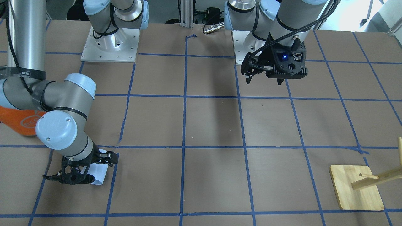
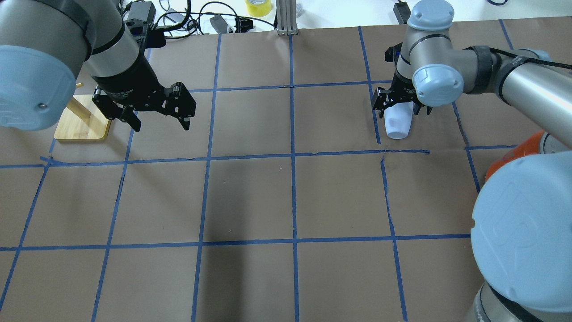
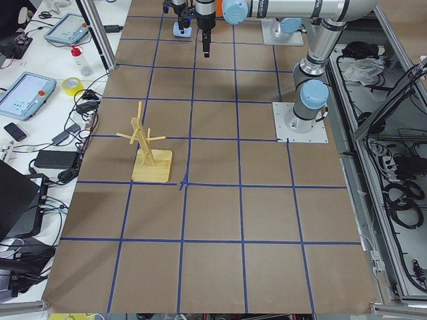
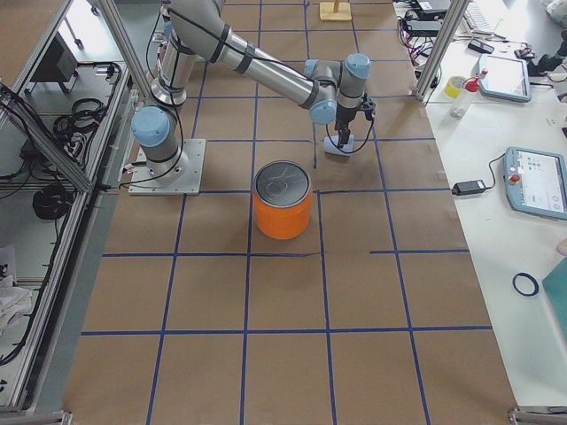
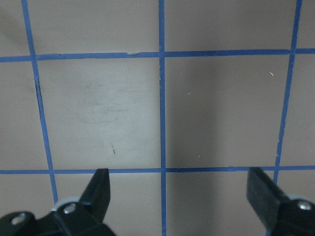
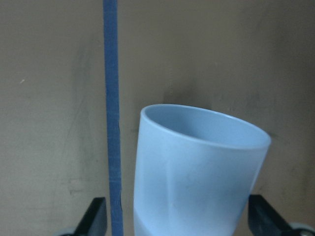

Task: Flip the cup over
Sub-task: 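Lower the right gripper onto the upside-down pale blue cup and grasp it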

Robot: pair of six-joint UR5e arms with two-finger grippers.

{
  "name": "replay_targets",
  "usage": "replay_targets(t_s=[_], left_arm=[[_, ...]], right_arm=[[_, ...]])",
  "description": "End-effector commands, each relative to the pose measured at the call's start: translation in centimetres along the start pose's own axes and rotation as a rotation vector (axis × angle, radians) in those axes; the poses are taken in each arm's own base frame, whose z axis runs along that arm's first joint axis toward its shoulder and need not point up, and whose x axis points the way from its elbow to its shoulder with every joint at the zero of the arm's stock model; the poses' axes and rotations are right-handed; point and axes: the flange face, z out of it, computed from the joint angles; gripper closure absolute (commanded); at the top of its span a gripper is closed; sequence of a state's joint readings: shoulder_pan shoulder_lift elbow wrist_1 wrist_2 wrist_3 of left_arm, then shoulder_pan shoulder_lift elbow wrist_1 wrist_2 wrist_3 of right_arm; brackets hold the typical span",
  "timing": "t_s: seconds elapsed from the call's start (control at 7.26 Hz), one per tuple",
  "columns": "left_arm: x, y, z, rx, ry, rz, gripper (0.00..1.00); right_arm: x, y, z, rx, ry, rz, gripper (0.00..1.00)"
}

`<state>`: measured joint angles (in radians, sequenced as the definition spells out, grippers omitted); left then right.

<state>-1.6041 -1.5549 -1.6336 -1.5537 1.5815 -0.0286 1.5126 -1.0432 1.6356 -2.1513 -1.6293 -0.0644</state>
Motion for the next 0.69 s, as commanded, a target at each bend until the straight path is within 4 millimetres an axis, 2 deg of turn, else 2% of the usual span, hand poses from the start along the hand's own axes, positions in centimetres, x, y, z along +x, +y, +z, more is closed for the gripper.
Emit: replay_targets(t_s=[0.0, 0.14, 0.41, 0.55], left_arm=[[0.02, -0.02, 0.02, 0.001, 0.000, 0.000, 0.00], [0.02, -0.01, 0.03, -0.001, 0.000, 0.000, 0.00], [0.02, -0.02, 0.02, 0.001, 0.000, 0.001, 0.00], [0.02, -0.02, 0.02, 0.001, 0.000, 0.001, 0.00]], right_arm=[[-0.04, -0.41, 1.48, 0.025, 0.003, 0.000, 0.10], [-0.06, -0.41, 1.79, 0.019, 0.003, -0.002, 0.38], [-0.08, -0.35, 2.09, 0.012, 0.002, -0.002, 0.70], [0.06, -0.37, 2.04, 0.011, 0.016, -0.005, 0.78]])
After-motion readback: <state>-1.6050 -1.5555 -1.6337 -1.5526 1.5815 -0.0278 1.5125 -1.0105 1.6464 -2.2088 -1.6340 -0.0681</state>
